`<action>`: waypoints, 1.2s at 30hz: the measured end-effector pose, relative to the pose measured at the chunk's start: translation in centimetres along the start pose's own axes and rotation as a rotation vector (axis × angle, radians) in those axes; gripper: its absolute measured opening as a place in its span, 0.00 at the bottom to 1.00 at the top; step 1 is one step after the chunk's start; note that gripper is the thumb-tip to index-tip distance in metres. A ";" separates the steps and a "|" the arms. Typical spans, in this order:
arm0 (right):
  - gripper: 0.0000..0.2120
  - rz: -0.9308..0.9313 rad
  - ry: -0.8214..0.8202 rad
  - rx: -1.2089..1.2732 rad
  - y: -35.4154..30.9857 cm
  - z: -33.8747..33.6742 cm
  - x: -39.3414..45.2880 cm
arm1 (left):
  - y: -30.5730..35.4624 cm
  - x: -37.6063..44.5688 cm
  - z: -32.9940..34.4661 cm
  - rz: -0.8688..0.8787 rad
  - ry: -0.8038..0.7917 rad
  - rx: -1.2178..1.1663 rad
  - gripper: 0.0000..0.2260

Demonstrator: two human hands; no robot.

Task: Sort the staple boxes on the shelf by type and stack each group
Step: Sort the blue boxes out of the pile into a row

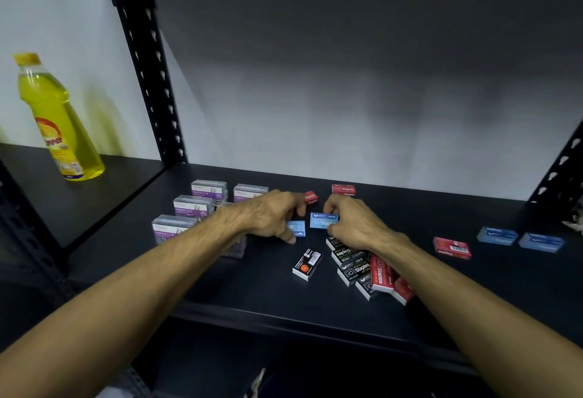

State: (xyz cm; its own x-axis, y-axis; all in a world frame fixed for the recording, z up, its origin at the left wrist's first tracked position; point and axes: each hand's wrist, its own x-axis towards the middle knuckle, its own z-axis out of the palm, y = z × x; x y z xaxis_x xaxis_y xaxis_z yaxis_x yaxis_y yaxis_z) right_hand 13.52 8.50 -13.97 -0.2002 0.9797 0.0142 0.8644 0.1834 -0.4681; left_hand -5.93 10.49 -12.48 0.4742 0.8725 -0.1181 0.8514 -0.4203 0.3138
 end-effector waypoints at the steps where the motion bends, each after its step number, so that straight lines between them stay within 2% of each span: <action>1: 0.14 -0.004 -0.002 0.006 0.1 0.0 0.0 | 0.1 0.0 0.0 -0.004 -0.009 0.000 0.21; 7: 0.12 -0.001 0.008 0.041 1.0 -0.4 0.1 | 0.5 0.2 -0.1 0.028 -0.038 0.056 0.13; 10: 0.12 0.001 0.013 0.039 1.4 -0.5 0.2 | 0.8 0.1 -0.3 0.030 0.000 -0.015 0.11; 16: 0.12 -0.008 0.017 0.048 1.7 -0.4 0.3 | 1.0 0.3 -1.1 0.022 0.127 -0.169 0.12; 23: 0.12 -0.018 0.011 0.057 1.8 -0.3 0.4 | 0.9 0.3 -0.8 0.035 0.074 -0.105 0.19; 29: 0.12 -0.019 0.007 0.059 2.0 -0.3 0.3 | 0.9 0.4 -0.8 0.007 0.145 -0.134 0.10; 36: 0.14 -0.020 -0.009 0.076 2.1 -0.5 0.3 | 0.7 0.3 -0.6 0.012 0.094 -0.017 0.11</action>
State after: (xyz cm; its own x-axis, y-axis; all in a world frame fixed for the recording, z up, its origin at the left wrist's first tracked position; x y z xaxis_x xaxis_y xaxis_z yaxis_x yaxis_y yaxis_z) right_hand 15.51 9.21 -14.54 -0.2221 0.9749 0.0164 0.8224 0.1963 -0.5339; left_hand -5.30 10.64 -11.68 0.4602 0.8875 -0.0255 0.8417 -0.4269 0.3306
